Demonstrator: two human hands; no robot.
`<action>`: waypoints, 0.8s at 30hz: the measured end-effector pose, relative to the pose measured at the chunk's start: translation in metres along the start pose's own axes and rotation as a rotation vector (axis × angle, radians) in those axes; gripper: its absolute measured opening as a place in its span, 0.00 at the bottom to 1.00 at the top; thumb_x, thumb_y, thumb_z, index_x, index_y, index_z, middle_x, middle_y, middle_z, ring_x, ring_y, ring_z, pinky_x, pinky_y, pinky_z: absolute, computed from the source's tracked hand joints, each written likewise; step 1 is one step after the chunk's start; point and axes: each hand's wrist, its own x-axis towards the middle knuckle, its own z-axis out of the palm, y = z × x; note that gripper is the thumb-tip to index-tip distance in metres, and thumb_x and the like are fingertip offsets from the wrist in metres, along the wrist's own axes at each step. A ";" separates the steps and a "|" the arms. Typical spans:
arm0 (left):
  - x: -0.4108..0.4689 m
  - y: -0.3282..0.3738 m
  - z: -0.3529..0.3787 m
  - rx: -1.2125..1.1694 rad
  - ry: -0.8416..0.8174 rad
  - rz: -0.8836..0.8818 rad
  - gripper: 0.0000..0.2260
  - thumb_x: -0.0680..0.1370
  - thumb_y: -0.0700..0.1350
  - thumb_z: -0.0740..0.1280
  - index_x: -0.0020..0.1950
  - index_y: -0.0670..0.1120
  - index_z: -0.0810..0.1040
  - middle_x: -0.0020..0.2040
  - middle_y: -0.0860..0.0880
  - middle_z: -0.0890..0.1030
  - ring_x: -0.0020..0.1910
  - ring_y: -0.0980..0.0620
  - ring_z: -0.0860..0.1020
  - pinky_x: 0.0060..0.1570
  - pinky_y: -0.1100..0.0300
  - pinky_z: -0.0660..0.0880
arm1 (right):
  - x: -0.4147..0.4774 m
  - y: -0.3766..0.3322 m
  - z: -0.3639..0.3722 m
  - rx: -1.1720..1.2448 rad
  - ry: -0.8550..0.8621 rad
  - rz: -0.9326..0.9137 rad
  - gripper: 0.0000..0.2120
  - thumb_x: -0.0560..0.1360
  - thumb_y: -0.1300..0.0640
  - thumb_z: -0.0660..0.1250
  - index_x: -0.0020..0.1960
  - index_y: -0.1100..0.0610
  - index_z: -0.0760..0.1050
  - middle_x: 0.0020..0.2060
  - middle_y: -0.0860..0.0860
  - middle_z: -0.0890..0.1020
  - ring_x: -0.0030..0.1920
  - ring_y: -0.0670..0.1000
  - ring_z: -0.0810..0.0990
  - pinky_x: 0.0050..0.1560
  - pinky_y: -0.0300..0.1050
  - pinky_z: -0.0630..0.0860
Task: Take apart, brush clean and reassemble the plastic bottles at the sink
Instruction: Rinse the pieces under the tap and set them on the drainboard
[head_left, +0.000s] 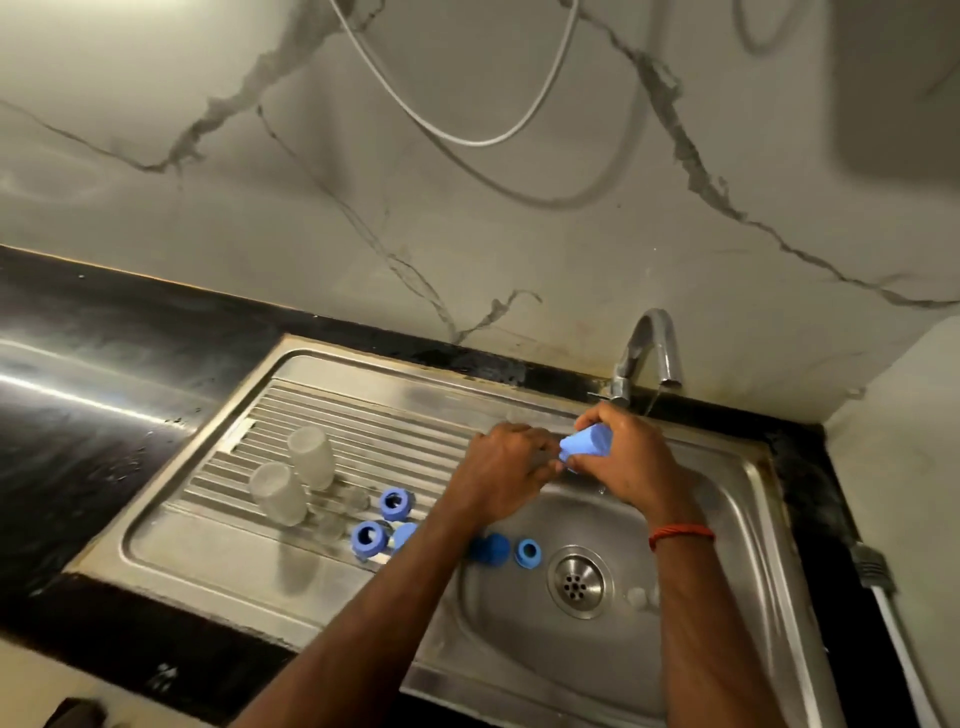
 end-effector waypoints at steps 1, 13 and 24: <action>-0.002 -0.006 -0.006 -0.003 0.011 -0.039 0.13 0.81 0.52 0.64 0.62 0.49 0.80 0.59 0.48 0.83 0.58 0.48 0.79 0.60 0.49 0.75 | 0.003 -0.006 0.004 0.008 -0.012 -0.014 0.19 0.66 0.56 0.80 0.51 0.46 0.75 0.49 0.47 0.78 0.50 0.49 0.75 0.47 0.45 0.74; -0.029 -0.106 -0.065 -0.045 0.156 -0.178 0.08 0.82 0.49 0.65 0.56 0.51 0.82 0.55 0.50 0.84 0.56 0.46 0.79 0.54 0.47 0.76 | 0.016 -0.084 0.107 0.002 -0.254 -0.056 0.24 0.66 0.57 0.80 0.57 0.46 0.74 0.55 0.46 0.79 0.53 0.47 0.77 0.49 0.40 0.72; -0.072 -0.160 -0.083 -0.065 0.122 -0.193 0.09 0.83 0.50 0.64 0.59 0.50 0.81 0.58 0.50 0.83 0.58 0.48 0.77 0.57 0.49 0.75 | -0.001 -0.084 0.184 -0.107 -0.394 0.054 0.32 0.66 0.66 0.74 0.63 0.42 0.71 0.63 0.51 0.77 0.61 0.53 0.77 0.58 0.50 0.77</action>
